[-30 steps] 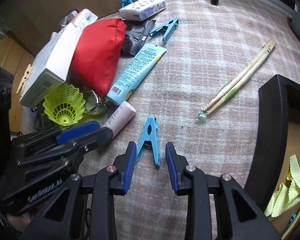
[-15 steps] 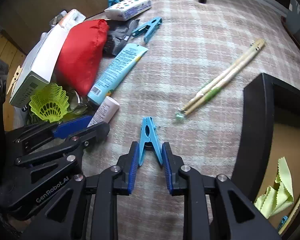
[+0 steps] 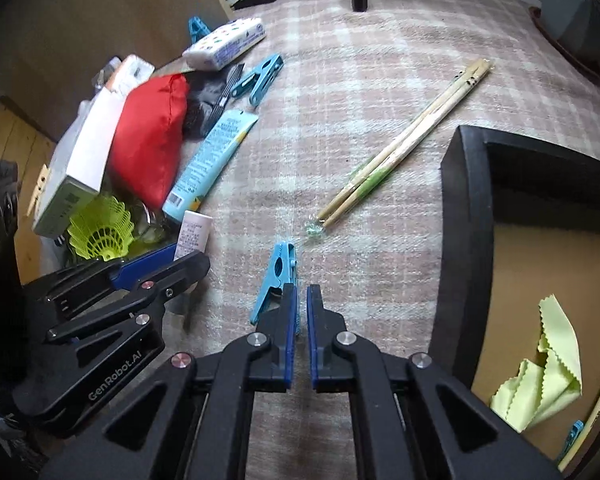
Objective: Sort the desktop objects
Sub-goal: 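Carry the pink tube and clothespin to the tray and release both, then grasp the blue round lid with the left gripper while the right gripper grasps the yellow shuttlecock, then carry the lid and shuttlecock to the tray and release both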
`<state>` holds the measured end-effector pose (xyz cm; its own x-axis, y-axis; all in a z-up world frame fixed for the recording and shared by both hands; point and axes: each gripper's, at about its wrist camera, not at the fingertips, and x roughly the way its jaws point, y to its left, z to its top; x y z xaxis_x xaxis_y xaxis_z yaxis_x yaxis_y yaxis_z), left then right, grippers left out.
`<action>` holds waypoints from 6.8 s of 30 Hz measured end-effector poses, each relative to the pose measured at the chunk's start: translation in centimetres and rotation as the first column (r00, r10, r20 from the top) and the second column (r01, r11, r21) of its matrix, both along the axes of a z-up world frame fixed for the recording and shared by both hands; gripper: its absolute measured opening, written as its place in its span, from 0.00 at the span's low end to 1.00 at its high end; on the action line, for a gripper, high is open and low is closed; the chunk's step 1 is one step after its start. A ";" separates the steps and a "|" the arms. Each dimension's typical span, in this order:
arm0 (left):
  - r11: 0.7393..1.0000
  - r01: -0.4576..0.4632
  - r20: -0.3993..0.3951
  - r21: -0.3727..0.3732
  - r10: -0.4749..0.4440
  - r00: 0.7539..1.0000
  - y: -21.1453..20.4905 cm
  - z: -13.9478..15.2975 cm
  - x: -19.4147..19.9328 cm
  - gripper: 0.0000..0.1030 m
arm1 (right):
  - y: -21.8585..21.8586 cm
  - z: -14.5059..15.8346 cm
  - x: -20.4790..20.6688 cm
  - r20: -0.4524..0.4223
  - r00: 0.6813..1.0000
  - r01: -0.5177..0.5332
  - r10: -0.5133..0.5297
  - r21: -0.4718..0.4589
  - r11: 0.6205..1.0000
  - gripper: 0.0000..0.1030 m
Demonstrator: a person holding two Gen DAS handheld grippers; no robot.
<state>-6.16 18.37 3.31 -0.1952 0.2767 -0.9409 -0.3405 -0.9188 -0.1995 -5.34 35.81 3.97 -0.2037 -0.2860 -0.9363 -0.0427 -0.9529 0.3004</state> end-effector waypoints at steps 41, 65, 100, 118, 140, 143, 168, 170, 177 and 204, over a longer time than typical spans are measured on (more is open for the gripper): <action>0.946 0.283 -0.045 0.158 -0.280 0.959 14.7 6.5 8.3 0.18 | 16.7 4.5 9.9 -0.109 0.911 0.409 -0.398 0.101 0.907 0.23; 0.956 0.271 -0.050 0.112 -0.267 0.962 12.5 7.2 9.7 0.25 | 13.7 6.2 9.5 -0.137 0.941 0.325 -0.311 0.100 0.940 0.31; 0.801 -0.599 -0.013 -0.004 0.599 0.801 -25.0 3.3 5.5 0.45 | -16.9 6.1 -2.2 -0.153 0.882 -0.442 0.447 0.065 0.895 0.40; 0.749 -0.662 0.127 0.030 0.654 0.746 -27.5 -1.2 5.2 0.50 | -21.5 2.0 -4.2 -0.102 0.870 -0.476 0.483 0.087 0.875 0.39; 0.740 -0.671 0.067 0.043 0.668 0.741 -26.3 -1.5 8.7 0.46 | -20.2 -0.2 -2.4 -0.051 0.904 -0.423 0.424 0.038 0.905 0.06; 0.735 -0.676 0.067 0.050 0.673 0.737 -26.2 -1.3 10.0 0.46 | -19.0 0.3 -1.7 -0.060 0.913 -0.403 0.403 0.022 0.915 0.06; 0.948 -0.307 -0.044 0.088 0.312 0.949 -7.2 5.3 9.4 0.46 | -0.6 6.5 7.1 -0.152 0.987 -0.035 0.048 0.090 0.995 0.06; 0.966 -0.245 -0.054 0.088 0.250 0.967 -4.0 5.8 9.9 0.46 | 1.5 6.5 8.1 -0.156 0.988 0.007 0.009 0.100 0.995 0.06; 0.995 -0.052 -0.089 0.081 0.060 0.994 6.3 6.6 11.2 0.46 | 7.8 6.3 10.9 -0.159 0.982 0.122 -0.099 0.142 0.982 0.06; 0.972 0.232 -0.089 0.039 -0.228 0.970 20.7 6.4 16.5 0.46 | 18.6 5.1 14.9 -0.147 0.951 0.294 -0.272 0.153 0.944 0.15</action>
<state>10.33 39.07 9.69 -0.1979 0.3687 -0.9082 -0.5591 -0.8035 -0.2044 9.57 54.43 9.03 -0.3686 -0.0377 -0.9288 -0.2912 -0.9442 0.1539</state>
